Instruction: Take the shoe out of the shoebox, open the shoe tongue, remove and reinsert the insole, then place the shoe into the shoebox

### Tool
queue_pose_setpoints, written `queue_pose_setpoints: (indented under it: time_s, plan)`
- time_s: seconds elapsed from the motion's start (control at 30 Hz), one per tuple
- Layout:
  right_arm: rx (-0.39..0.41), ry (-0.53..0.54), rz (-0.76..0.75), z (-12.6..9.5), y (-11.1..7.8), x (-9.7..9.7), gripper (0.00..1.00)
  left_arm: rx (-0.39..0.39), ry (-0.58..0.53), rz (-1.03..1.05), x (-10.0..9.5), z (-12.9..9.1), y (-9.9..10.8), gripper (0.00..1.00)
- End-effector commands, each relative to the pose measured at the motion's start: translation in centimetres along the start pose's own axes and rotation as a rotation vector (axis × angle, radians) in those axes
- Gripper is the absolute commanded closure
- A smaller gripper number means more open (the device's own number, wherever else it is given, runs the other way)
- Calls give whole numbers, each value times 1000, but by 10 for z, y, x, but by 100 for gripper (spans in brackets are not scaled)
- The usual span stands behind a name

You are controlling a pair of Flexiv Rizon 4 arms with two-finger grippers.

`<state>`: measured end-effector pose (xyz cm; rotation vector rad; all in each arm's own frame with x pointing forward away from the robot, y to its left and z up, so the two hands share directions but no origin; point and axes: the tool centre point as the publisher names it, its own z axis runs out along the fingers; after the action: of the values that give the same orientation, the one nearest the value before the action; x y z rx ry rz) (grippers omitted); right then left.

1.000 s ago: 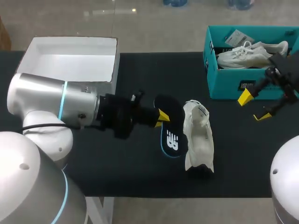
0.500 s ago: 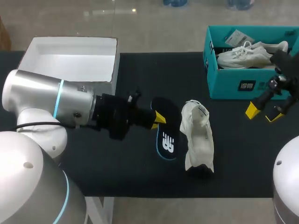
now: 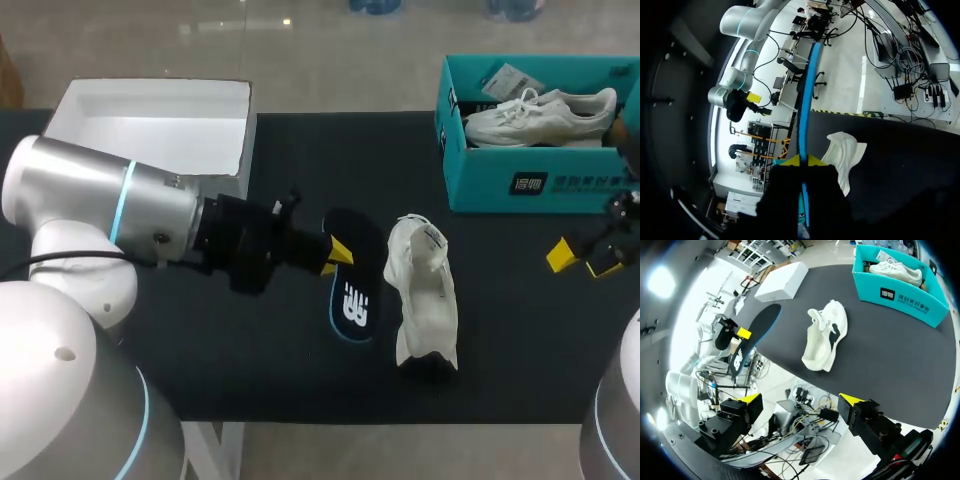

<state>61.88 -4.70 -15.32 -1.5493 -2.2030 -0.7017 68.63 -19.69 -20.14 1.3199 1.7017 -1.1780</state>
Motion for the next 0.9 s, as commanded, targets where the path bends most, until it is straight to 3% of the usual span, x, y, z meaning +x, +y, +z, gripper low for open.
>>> queue_pose_setpoints:
  time_s: [0.03,0.1,0.13,0.17,0.9]
  plan:
    - [-40,0,-12,1,0,3,0,9,9,3,0,0,1,100]
    - [-62,35,64,0,2,1,0,7,10,-5,0,0,0,100]
    - [-79,85,48,-1,4,1,0,-40,4,-34,0,0,2,100]
    - [-79,85,48,-1,4,1,0,-12,8,-21,0,0,1,100]
    - [-79,85,48,-1,4,1,0,-12,8,-21,0,0,1,100]
